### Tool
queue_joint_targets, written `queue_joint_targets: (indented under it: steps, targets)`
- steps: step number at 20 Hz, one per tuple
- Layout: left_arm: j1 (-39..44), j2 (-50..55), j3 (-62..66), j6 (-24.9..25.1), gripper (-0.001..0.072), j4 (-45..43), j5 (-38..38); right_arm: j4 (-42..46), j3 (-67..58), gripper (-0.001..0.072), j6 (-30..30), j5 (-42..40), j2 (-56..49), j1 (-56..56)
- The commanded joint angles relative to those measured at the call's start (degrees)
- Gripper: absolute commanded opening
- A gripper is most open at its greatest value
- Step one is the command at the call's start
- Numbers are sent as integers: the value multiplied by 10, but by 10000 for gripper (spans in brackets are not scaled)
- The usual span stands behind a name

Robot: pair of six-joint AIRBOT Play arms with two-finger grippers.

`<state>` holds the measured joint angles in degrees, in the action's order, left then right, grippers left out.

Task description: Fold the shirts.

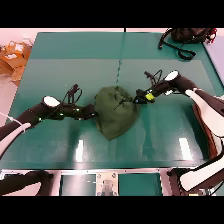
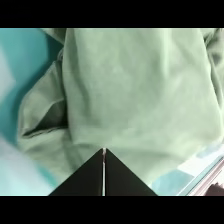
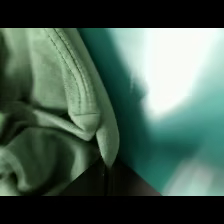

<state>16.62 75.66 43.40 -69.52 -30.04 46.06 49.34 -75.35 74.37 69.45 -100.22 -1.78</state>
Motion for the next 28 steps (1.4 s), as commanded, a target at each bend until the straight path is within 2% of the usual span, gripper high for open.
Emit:
queue_joint_targets:
  steps: [1, 2, 3, 4, 6, 10, 11, 13, 14, 15, 16, 19, 21, 23, 28]
  targets:
    - [-1, 1, 37, -59, 26, -125, 36, -3, 0, 12, -1, 20, 30, 41]
    - [-1, 1, 37, -63, 218, -129, 18, -2, 2, 12, -1, 26, 29, 46]
    - [0, 4, 37, -63, 530, -121, -5, -2, 11, 13, -1, 24, 29, 46]
    - [0, 9, 37, -61, 594, -104, -31, -2, 20, 12, -1, 18, 29, 44]
    - [1, 34, 37, -13, 594, -29, -71, -3, 34, 12, -12, 4, 29, 36]
    - [5, 108, 45, 188, 594, 247, -81, -3, 37, 12, -12, -10, 29, 35]
    - [14, 123, 53, 228, 593, 294, -79, -3, 37, 12, -12, -11, 29, 35]
    - [37, 145, 67, 250, 591, 305, -82, -3, 37, 12, -12, -11, 29, 35]
    - [43, 153, 68, 250, 423, 304, -78, -2, 37, 13, -12, -11, 29, 36]
    - [43, 155, 69, 250, 129, 297, -74, -3, 37, 12, -12, -11, 29, 38]
    - [37, 154, 69, 250, 23, 294, -72, -3, 37, 12, -12, -10, 29, 42]
    - [-16, 137, 87, 245, 21, 288, 9, -3, 30, 12, -11, 20, 35, 66]
    - [-63, 85, 98, 228, 22, 270, 45, -4, 26, 11, -7, 41, 63, 89]
    - [-100, 10, 120, 192, 22, 231, 67, -17, 16, 11, 2, 47, 117, 114]
    - [-125, -149, 252, 138, 22, 175, 107, -135, -48, 12, 3, 59, 295, 156]
